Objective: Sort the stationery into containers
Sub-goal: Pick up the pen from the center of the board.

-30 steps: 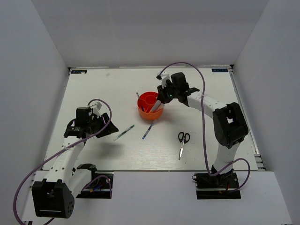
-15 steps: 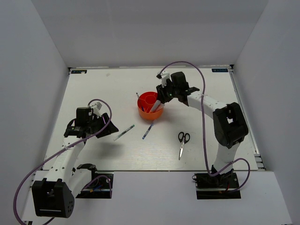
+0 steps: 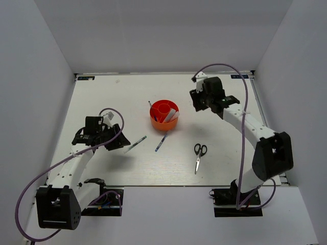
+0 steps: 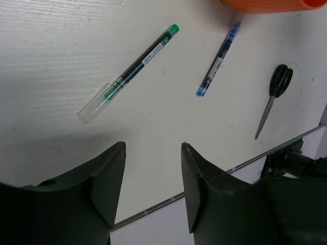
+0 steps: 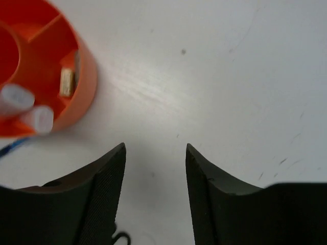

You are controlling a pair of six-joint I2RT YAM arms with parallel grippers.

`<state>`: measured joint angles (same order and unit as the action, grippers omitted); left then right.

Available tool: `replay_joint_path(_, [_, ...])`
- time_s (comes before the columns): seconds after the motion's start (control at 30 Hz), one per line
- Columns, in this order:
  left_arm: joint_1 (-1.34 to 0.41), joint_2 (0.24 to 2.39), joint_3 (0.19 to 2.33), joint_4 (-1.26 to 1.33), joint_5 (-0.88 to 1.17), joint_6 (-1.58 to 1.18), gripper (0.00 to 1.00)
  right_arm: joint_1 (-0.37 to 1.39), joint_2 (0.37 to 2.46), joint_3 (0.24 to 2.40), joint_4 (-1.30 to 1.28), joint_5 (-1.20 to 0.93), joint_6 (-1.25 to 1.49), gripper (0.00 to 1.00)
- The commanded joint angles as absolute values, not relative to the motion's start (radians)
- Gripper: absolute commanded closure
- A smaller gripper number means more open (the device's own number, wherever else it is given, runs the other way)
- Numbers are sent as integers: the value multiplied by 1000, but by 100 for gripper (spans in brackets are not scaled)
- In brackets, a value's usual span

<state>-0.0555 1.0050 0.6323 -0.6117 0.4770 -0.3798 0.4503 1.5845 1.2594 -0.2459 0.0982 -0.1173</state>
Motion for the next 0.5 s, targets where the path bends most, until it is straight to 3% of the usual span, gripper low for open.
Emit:
replay_joint_path(0.0, [-72, 1040, 676, -592, 508, -361, 40, 425, 1475, 1186, -497, -119, -182, 45])
replay_joint_path(0.07, [-106, 1074, 696, -604, 488, -348, 36, 419, 1399, 1103, -543, -156, -215, 48])
replay_joint_path(0.1, [-118, 1087, 737, -624, 476, -327, 34, 420, 1350, 1054, -561, -172, -221, 55])
replay_joint_path(0.13, [-165, 1130, 756, -646, 413, -318, 34, 419, 1329, 1004, -569, -169, -224, 71])
replay_joint_path(0.2, [-202, 1155, 822, -670, 324, -272, 34, 416, 1252, 923, -597, -173, -230, 80])
replay_joint_path(0.23, [-218, 1205, 836, -681, 264, -259, 37, 416, 1235, 904, -601, -176, -230, 90])
replay_joint_path(0.47, [-320, 1394, 968, -729, 65, -138, 61, 414, 1085, 755, -558, -219, -167, 89])
